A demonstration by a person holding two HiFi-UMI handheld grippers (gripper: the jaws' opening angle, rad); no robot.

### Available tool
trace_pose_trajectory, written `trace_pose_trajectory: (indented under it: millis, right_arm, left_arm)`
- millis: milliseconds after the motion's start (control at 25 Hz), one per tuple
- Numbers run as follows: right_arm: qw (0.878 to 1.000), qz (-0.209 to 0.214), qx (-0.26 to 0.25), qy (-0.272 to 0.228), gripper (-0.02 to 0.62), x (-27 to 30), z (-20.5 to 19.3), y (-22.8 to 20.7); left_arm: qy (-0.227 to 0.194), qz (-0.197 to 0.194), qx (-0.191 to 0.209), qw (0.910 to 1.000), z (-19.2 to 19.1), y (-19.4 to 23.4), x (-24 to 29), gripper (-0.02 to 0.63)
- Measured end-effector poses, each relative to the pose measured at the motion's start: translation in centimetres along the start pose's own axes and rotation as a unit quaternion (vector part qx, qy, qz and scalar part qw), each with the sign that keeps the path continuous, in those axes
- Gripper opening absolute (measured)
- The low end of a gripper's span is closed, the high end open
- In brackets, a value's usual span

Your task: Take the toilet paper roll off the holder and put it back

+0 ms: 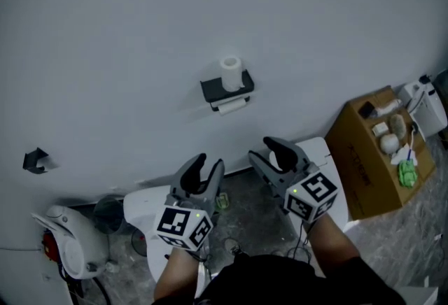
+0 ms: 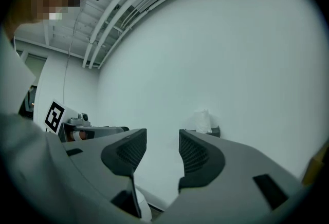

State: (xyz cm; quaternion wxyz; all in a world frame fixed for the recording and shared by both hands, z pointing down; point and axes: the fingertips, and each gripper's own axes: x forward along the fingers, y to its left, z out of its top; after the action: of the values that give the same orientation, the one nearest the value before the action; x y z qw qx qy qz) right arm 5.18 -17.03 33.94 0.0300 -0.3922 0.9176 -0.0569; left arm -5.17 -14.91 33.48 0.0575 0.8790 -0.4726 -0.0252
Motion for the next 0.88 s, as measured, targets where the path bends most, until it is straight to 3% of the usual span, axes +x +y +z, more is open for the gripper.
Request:
trace_pose_trajectory:
  millis: [280, 560, 880]
  right_arm:
    - [1.000, -0.020, 0.007, -0.005, 0.217, 5.3, -0.7, 0.8]
    - [1.000, -0.023, 0.019, 0.004, 0.235, 8.1, -1.5, 0.2]
    - [1.000, -0.013, 0.022, 0.009, 0.249, 11.4, -1.1, -4.4]
  left_arm:
    - [0.004, -0.019, 0.005, 0.9998, 0.5, 5.4, 0.2, 0.166]
    - [0.010, -0.024, -0.002, 0.9997, -0.6, 7.8, 1.4, 0.187]
    - [0.016, -0.009, -0.005, 0.9998, -0.5, 9.5, 5.9, 0.192]
